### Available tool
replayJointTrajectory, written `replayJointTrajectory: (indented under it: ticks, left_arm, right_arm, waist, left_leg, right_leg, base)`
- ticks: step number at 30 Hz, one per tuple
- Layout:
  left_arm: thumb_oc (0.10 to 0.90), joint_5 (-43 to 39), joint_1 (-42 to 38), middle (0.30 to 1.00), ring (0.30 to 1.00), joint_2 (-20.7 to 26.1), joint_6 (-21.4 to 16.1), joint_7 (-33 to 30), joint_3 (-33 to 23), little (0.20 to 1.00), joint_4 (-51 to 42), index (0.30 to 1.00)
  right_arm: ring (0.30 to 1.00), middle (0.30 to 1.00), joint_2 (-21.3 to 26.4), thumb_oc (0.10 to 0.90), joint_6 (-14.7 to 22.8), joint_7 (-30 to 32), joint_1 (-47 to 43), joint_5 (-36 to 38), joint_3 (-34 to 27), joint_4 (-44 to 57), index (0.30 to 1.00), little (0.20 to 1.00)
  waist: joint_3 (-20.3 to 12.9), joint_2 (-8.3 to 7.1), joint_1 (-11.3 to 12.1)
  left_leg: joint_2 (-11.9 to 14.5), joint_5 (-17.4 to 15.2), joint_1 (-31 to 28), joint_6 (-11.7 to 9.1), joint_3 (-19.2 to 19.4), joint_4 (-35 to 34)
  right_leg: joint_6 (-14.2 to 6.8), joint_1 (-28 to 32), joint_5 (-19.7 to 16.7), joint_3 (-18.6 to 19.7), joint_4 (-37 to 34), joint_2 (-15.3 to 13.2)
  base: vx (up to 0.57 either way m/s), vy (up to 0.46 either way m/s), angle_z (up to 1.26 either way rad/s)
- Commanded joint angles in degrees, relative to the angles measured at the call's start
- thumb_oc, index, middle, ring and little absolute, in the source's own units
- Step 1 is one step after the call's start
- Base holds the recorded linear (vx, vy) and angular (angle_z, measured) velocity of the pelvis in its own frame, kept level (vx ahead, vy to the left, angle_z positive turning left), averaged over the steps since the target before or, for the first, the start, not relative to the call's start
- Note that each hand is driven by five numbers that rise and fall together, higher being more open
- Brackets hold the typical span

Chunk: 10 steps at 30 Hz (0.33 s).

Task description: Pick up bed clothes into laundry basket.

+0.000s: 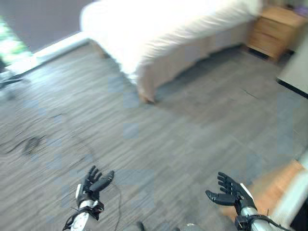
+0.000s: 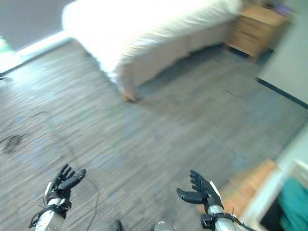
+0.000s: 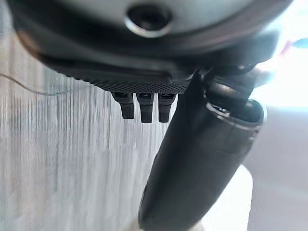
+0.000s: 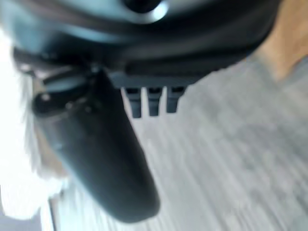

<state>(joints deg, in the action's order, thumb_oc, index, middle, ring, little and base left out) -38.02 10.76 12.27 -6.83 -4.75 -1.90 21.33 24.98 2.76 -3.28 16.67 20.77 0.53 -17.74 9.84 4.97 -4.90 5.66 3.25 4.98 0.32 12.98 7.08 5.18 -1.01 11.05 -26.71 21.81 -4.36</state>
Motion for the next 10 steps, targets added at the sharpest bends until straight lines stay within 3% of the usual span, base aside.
replayJointTrajectory:
  ticks: [1, 2, 3, 5, 6, 8, 10]
  left_arm:
    - [0.8, 1.19, -1.12, 0.9, 0.9, 5.28, -2.19, 1.87, -0.05, 0.9, -6.25, 0.9]
    - [0.8, 1.19, -1.17, 0.9, 0.9, 5.29, -2.17, 1.85, -0.06, 0.9, -6.26, 0.9]
    - [0.8, 2.14, -1.38, 0.9, 0.9, 5.91, -2.19, 1.87, 0.48, 0.9, -5.82, 0.9]
    - [0.8, 7.43, -1.94, 0.9, 0.9, 7.49, -2.7, 1.7, 2.33, 0.9, -3.59, 0.9]
    - [0.8, 7.63, -1.89, 0.9, 0.9, 7.41, -2.77, 2.15, 2.66, 0.9, -3.19, 0.9]
    - [0.8, 7.52, -1.77, 0.9, 0.9, 6.87, -2.64, 0.69, 2.31, 0.9, -1.89, 0.9]
    - [0.8, 7.93, -2.05, 0.9, 0.9, 5.86, -2.54, 0.97, 2.78, 0.9, -0.63, 0.9]
  right_arm:
    - [0.9, 0.9, -4.62, 0.8, 3.67, 1.86, -7.25, 3.07, -1.32, 1.87, 0.9, 0.9]
    - [0.9, 0.9, -4.64, 0.8, 3.67, 1.87, -7.32, 3.07, -1.33, 1.84, 0.9, 0.9]
    - [0.9, 0.9, -5.25, 0.8, 3.98, 2.29, -8.03, 3.45, -1.25, 1.49, 0.9, 0.9]
    - [0.9, 0.9, -6.22, 0.8, 4.97, 3.11, -9.62, 5.46, -0.82, 0.71, 0.9, 0.9]
    - [0.9, 0.9, -6.4, 0.8, 4.93, 2.98, -9.83, 5.79, -0.63, 0.42, 0.9, 0.9]
    - [0.9, 0.9, -6.61, 0.8, 5.38, 3.41, -10.13, 5.3, 0.01, -0.27, 0.9, 0.9]
    - [0.9, 0.9, -6.86, 0.8, 5.03, 3.44, -10.73, 5.99, 0.75, -1.78, 0.9, 0.9]
  waist:
    - [2.37, -2.6, 2.95]
    - [2.47, -2.7, 2.91]
    - [3.23, -2.66, 2.15]
    - [3.39, -2.0, -0.54]
    - [3.04, -1.71, -0.62]
    - [1.96, -2.43, 1.43]
    - [1.24, -3.03, 1.7]
  left_leg:
    - [-1.38, -7.4, -1.23, -2.45, -6.38, -1.37]
    - [-1.56, -7.44, -1.28, -2.35, -6.4, -1.37]
    - [-2.48, -6.08, -0.57, -1.43, -7.57, -1.31]
    - [-4.19, -4.88, -0.69, -0.82, -12.81, -2.77]
    - [-4.48, -4.59, -1.56, -0.86, -13.59, -3.94]
    - [-5.64, -4.63, -1.77, -0.87, -14.2, -4.45]
    - [-5.7, -4.07, -1.52, -0.97, -14.38, -4.9]
  right_leg:
    - [-10.18, -3.78, -6.77, 5.56, -3.88, -9.28]
    - [-10.33, -3.89, -6.64, 5.63, -3.51, -9.53]
    - [-10.45, -5.62, -9.35, 9.39, -2.48, -8.96]
    - [-11.87, -7.95, -9.18, 26.44, -3.55, -0.96]
    - [-11.64, -7.78, -8.19, 29.33, -5.94, 0.67]
    - [-11.17, -6.03, -9.06, 26.54, -12.87, -0.91]
    - [-11.54, -4.8, -9.66, 26.65, -15.66, -0.89]
  base:
    - [0.02, 0.327, 1.09]
    - [-0.1, 0.223, 0.94]
    - [-0.16, 0.07, 1.22]
    - [-0.06, 0.111, 1.55]
    - [0.1, 0.116, 1.65]
    - [0.04, 0.031, 0.74]
    - [-0.02, -0.034, 0.14]
